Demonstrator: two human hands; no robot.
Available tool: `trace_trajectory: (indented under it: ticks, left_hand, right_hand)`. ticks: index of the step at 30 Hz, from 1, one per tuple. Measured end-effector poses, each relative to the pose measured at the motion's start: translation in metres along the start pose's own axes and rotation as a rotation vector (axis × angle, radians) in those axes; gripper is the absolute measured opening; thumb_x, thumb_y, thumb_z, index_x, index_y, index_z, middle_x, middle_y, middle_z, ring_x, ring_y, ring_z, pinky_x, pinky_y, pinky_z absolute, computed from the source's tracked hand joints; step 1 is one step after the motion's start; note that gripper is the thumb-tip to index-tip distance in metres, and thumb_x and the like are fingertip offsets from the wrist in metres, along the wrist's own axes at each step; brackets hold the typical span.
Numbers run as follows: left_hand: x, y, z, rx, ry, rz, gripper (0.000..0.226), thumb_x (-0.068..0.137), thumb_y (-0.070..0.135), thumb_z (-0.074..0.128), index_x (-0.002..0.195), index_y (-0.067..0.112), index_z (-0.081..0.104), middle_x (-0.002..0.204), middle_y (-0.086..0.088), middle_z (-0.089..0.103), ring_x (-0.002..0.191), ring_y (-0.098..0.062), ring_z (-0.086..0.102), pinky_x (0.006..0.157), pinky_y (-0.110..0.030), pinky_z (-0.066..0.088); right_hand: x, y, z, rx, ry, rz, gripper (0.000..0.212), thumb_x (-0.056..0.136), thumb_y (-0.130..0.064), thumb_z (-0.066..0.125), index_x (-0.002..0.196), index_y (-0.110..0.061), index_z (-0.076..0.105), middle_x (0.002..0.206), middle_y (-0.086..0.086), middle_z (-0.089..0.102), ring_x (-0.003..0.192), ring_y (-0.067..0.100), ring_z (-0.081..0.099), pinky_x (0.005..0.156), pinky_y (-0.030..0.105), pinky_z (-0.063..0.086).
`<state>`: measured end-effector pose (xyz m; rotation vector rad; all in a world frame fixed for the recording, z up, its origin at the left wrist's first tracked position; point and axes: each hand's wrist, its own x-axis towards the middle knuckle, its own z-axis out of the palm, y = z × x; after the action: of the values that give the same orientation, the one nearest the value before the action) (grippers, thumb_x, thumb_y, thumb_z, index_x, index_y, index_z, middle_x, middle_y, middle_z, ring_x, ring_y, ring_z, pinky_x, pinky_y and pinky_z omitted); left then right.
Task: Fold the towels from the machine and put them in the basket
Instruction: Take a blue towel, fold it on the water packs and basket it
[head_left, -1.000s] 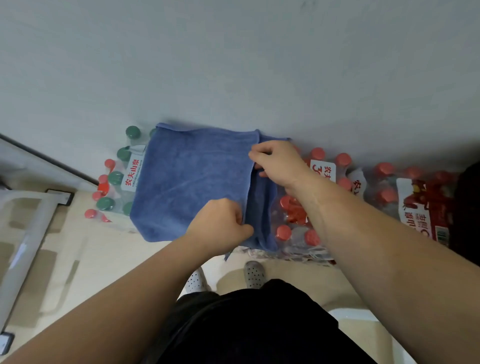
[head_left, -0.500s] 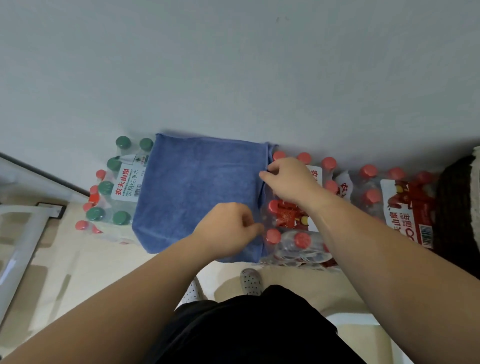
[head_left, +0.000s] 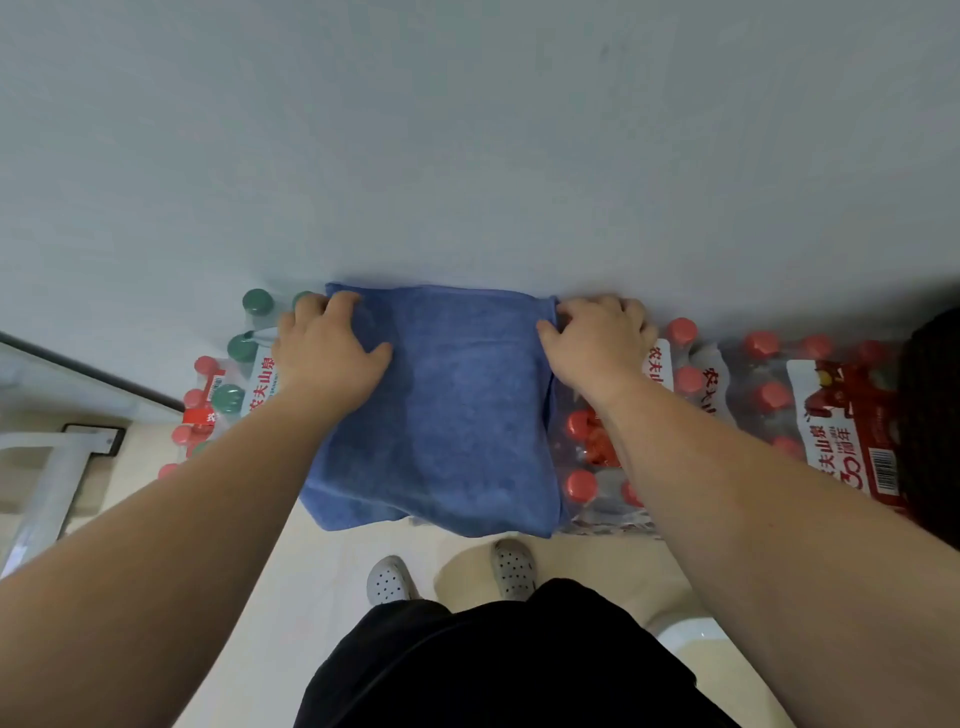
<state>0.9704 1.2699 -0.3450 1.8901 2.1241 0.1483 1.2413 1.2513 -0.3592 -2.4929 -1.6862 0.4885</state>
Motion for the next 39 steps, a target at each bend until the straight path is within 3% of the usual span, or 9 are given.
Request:
trace_trajectory:
  ticks: [7,12,16,21,24,27,30,35,39]
  left_hand:
    - [0.033,-0.021,-0.005,0.015,-0.025,0.014,0.064,0.086,0.047,0.061,0.141,0.019,0.044,0.136,-0.013,0.051,0.124,-0.043,0.043,0.104,-0.050,0.038]
    - [0.051,-0.028,-0.009,-0.033,-0.049,0.053,0.051,0.090,0.036,0.058,0.136,0.016,0.048,0.131,-0.013,0.057,0.119,-0.042,0.045,0.101,-0.048,0.039]
    - [0.060,-0.030,-0.015,0.074,-0.109,0.118,0.042,0.089,0.034,0.059,0.128,0.021,0.054,0.129,-0.012,0.056,0.118,-0.039,0.045,0.097,-0.046,0.040]
    - [0.061,-0.028,-0.017,0.141,-0.135,0.154,0.052,0.085,0.032,0.064,0.134,0.025,0.049,0.127,-0.008,0.060,0.119,-0.037,0.044,0.091,-0.044,0.040]
    - [0.059,-0.026,-0.015,0.161,-0.124,0.183,0.052,0.085,0.030,0.064,0.135,0.029,0.051,0.126,-0.007,0.061,0.119,-0.037,0.044,0.092,-0.044,0.040]
    - [0.058,-0.022,-0.014,0.195,-0.100,0.230,0.040,0.085,0.024,0.060,0.125,0.028,0.060,0.120,-0.007,0.061,0.115,-0.037,0.045,0.091,-0.043,0.038]
    - [0.056,-0.019,-0.013,0.104,-0.037,0.238,0.023,0.080,0.015,0.060,0.102,0.019,0.066,0.106,-0.010,0.063,0.105,-0.038,0.048,0.083,-0.041,0.039]
    - [0.041,-0.014,-0.024,-0.202,0.007,0.151,0.005,0.077,0.014,0.064,0.080,0.016,0.061,0.080,-0.005,0.063,0.081,-0.031,0.056,0.066,-0.036,0.046]
    - [0.029,-0.015,-0.037,-0.360,-0.015,0.085,0.008,0.078,0.004,0.060,0.082,0.011,0.060,0.072,-0.004,0.059,0.067,-0.023,0.050,0.059,-0.033,0.044]
  right_hand:
    - [0.004,-0.015,0.008,0.254,0.140,0.187,0.018,0.093,-0.045,0.053,0.090,-0.032,0.065,0.106,-0.007,0.068,0.133,0.028,0.034,0.105,0.049,0.020]
    - [-0.004,-0.017,0.011,0.209,0.197,0.173,0.014,0.093,-0.033,0.056,0.082,-0.028,0.063,0.096,-0.006,0.066,0.139,0.028,0.030,0.108,0.052,0.017]
    - [-0.012,-0.019,0.008,0.155,0.222,0.115,0.011,0.095,-0.024,0.052,0.086,-0.024,0.059,0.106,0.000,0.066,0.141,0.031,0.030,0.110,0.055,0.016]
    - [-0.016,-0.008,0.008,0.029,0.248,-0.028,0.013,0.097,-0.023,0.051,0.093,-0.016,0.061,0.107,0.010,0.068,0.137,0.039,0.034,0.112,0.059,0.010]
    - [-0.012,-0.003,0.009,-0.134,0.190,-0.094,0.016,0.096,-0.028,0.051,0.097,-0.017,0.063,0.103,0.006,0.072,0.133,0.040,0.038,0.114,0.065,0.009]
    - [-0.012,-0.002,0.009,-0.228,0.138,-0.135,0.026,0.094,-0.034,0.050,0.115,-0.020,0.060,0.116,0.001,0.070,0.136,0.037,0.035,0.115,0.064,0.006]
    - [-0.013,-0.008,0.008,-0.231,0.118,-0.131,0.042,0.097,-0.038,0.041,0.136,-0.024,0.048,0.132,-0.001,0.064,0.138,0.035,0.029,0.115,0.062,0.002]
    - [-0.006,-0.021,0.011,-0.198,0.067,-0.151,0.038,0.101,-0.038,0.032,0.131,-0.030,0.054,0.111,-0.003,0.071,0.132,0.029,0.034,0.113,0.057,0.009]
    - [-0.003,-0.026,0.018,0.140,0.137,-0.013,0.030,0.099,-0.037,0.044,0.122,-0.032,0.061,0.110,-0.002,0.068,0.124,0.024,0.041,0.105,0.048,0.018]
